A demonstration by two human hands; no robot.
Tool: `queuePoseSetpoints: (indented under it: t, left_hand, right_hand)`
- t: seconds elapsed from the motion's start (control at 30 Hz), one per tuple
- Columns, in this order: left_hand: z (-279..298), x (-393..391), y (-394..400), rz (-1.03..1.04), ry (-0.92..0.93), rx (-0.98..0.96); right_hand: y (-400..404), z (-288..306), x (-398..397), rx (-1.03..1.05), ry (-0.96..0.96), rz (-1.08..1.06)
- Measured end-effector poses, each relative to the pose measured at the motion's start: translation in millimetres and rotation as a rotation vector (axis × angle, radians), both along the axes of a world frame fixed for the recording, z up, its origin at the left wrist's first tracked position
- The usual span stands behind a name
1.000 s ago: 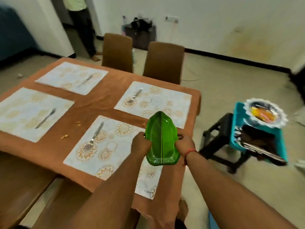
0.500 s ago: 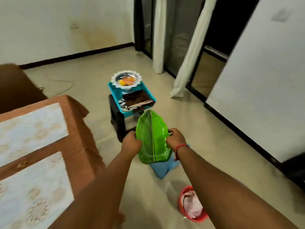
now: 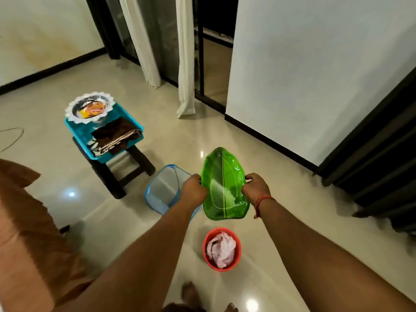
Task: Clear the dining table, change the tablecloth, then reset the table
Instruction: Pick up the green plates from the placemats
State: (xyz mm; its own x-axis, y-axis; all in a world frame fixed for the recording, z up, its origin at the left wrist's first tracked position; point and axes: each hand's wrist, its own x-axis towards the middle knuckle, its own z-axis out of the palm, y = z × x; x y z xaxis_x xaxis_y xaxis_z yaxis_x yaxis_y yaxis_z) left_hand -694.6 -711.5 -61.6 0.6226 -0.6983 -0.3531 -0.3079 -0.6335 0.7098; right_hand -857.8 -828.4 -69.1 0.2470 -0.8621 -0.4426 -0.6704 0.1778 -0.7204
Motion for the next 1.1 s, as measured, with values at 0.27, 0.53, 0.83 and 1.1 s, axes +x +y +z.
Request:
queuePoseSetpoints:
  t: [0.27, 0.53, 0.83, 1.1]
  left_hand:
    - [4, -27, -115, -0.101, 0.02, -0.063]
    - [-3, -67, -241, -0.163, 0.036, -0.044]
    - [-25, -102, -385, -0.007, 0.085, -0.018]
    - [-21, -44, -452, 0.195, 0.074, -0.035]
  right_hand:
    - [-87, 2, -41, -0.014, -0.028, -0.132]
    - [-202, -11, -86, -0.002, -0.041, -0.206]
    - [-375, -29, -110, 0.05, 0.008, -0.024]
    - [-478, -31, -21, 0.041, 0.016, 0.159]
